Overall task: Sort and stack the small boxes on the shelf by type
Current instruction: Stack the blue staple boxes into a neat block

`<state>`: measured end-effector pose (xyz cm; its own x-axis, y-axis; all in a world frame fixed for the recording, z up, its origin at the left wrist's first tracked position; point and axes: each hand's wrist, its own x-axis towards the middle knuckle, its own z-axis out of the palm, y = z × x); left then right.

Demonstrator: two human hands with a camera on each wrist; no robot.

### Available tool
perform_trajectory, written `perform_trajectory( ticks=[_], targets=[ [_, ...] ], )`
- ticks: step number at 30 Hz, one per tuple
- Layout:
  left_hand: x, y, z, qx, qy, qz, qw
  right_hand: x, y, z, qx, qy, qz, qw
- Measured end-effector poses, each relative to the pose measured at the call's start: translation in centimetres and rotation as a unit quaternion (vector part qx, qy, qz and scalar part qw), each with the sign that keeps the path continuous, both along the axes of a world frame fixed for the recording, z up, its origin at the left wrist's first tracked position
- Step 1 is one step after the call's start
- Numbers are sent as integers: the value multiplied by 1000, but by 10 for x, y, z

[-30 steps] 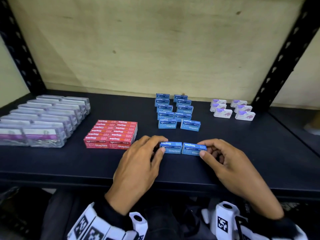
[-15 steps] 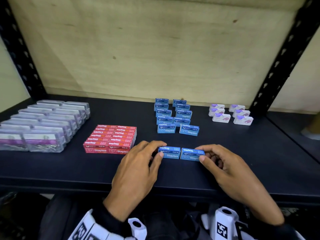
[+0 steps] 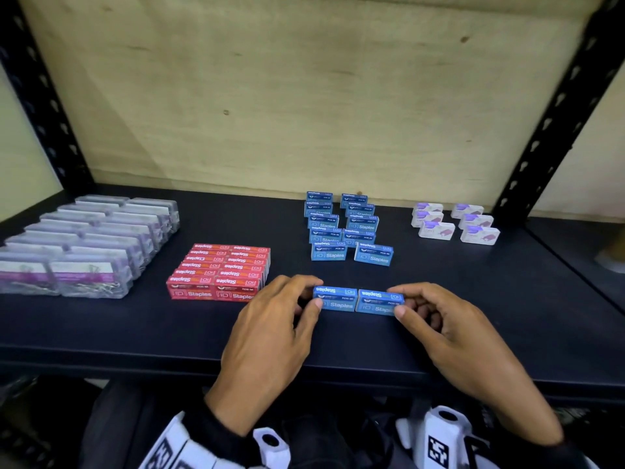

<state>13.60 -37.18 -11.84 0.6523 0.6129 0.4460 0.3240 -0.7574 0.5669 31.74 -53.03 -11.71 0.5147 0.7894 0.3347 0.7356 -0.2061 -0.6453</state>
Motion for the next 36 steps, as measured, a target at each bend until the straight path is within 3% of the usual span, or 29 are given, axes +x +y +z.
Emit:
perform_trajectory(
  ticks=[15,21,24,29,36],
  targets=[
    [0,-3,3,3,15,5,1000,-3,1,1,-10,-4,-10,1000],
    [-5,-3,15,-19,77,-29,996,-6,-4,9,-11,36,-11,999],
    [-8,0,33,-1,119,-47,992,-8,-16,28,-67,43,16,997],
    [-4,12,84,85,182,-45,979,-14,-28,79,-151,-43,50,986],
    [32,36,138,136,297,-79,942,7,3,131,-269,-76,66,958]
  ],
)
